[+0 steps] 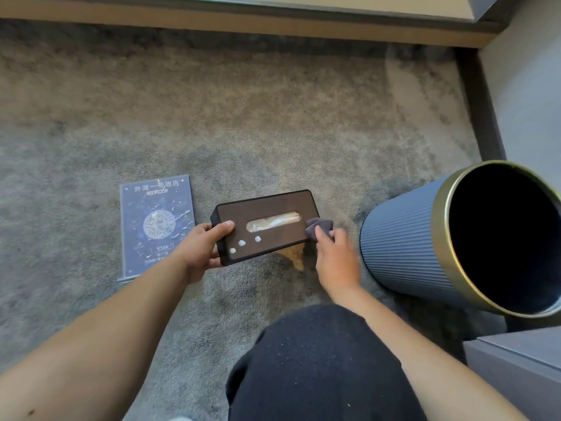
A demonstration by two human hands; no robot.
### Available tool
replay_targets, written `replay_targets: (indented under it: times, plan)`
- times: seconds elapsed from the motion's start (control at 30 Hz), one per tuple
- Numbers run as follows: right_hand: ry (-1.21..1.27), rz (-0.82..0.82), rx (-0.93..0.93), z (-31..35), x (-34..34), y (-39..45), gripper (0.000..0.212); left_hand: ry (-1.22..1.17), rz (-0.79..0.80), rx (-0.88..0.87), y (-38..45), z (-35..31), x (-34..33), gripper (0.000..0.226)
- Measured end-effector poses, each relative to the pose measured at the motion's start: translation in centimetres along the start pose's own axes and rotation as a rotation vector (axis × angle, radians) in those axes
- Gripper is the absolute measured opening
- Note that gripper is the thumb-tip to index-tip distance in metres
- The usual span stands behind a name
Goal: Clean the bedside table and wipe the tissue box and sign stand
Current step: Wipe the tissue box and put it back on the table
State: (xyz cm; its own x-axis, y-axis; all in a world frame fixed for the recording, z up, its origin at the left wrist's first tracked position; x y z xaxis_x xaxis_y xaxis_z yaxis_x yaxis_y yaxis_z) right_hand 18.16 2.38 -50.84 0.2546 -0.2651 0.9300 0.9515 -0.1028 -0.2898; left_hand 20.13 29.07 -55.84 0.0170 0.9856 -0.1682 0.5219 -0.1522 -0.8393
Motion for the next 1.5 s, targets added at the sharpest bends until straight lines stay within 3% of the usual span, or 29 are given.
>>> replay_targets:
  times: [0.1,0.2,0.4,0.47,0.63,0.7,0.8,0.87,0.93,1.0,1.13,1.2,1.3,1.4,1.5]
  plan:
    - [0.056,0.058,0.118,2.2,-0.8,-2.3,0.038,0.016,0.004,0.011,0.2,-0.2,0.3,0.046]
    - [0.176,-0.022,0.229,4.6,0.9,-2.1,0.036,0.002,-0.002,0.028,0.3,0.1,0.3,0.045]
    - [0.134,-0.084,0.657,13.8,0.6,-2.9,0.036,0.023,0.005,0.016,0.0,-0.2,-0.3,0.040]
    - [0.109,-0.070,0.600,12.3,-0.3,-2.5,0.037,0.030,-0.001,0.018,0.0,-0.1,-0.1,0.045]
    - [0.059,-0.052,0.023,-0.5,0.3,0.9,0.036,0.067,0.024,0.008,-0.1,-0.5,-0.3,0.047]
    - [0.085,-0.082,-0.072,-1.7,1.3,1.8,0.037,0.065,0.028,0.012,0.1,-0.7,-0.2,0.048]
    - [0.157,-0.153,0.179,4.8,2.2,0.5,0.034,0.064,0.025,0.021,0.1,-0.8,-0.2,0.050]
    - [0.160,-0.093,0.454,10.7,0.9,-2.0,0.033,0.064,0.027,0.016,0.2,-0.6,-0.2,0.049]
    - [0.119,-0.067,0.579,13.1,-0.3,-3.1,0.036,0.062,0.017,0.012,0.3,-0.4,-0.1,0.049]
    - [0.086,-0.089,0.530,11.6,-0.2,-1.8,0.035,0.057,0.011,0.015,0.5,-0.2,0.1,0.048]
    - [0.007,-0.025,0.034,1.0,0.5,2.0,0.030,0.058,0.038,0.001,0.4,-0.5,0.0,0.051]
    - [-0.029,0.012,-0.083,-1.5,1.4,2.8,0.031,0.064,0.036,0.001,0.3,-0.8,0.0,0.050]
    - [-0.003,-0.135,0.175,4.4,2.7,1.8,0.028,0.058,0.032,0.012,0.1,-0.8,-0.1,0.047]
    - [0.018,-0.087,0.495,11.4,0.1,-1.8,0.032,0.061,0.016,0.002,0.2,-0.7,0.0,0.047]
    - [0.020,-0.053,0.399,8.3,-0.6,-0.6,0.037,0.066,0.012,-0.001,0.2,-0.6,0.1,0.048]
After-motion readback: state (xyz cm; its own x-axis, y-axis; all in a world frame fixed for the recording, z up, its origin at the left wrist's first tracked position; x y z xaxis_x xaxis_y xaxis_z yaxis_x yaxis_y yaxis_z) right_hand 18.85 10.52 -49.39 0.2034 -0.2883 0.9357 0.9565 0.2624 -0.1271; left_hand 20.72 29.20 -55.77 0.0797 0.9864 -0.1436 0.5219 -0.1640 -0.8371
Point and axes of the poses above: each hand's wrist, its own y-axis towards the middle knuckle, its own x-axis out of the back of the hand, z = x × y, the point moved 9 cm from there along y, towards the middle knuckle, and after that the axes turned 3 degrees about x, right-handed, at the moved point
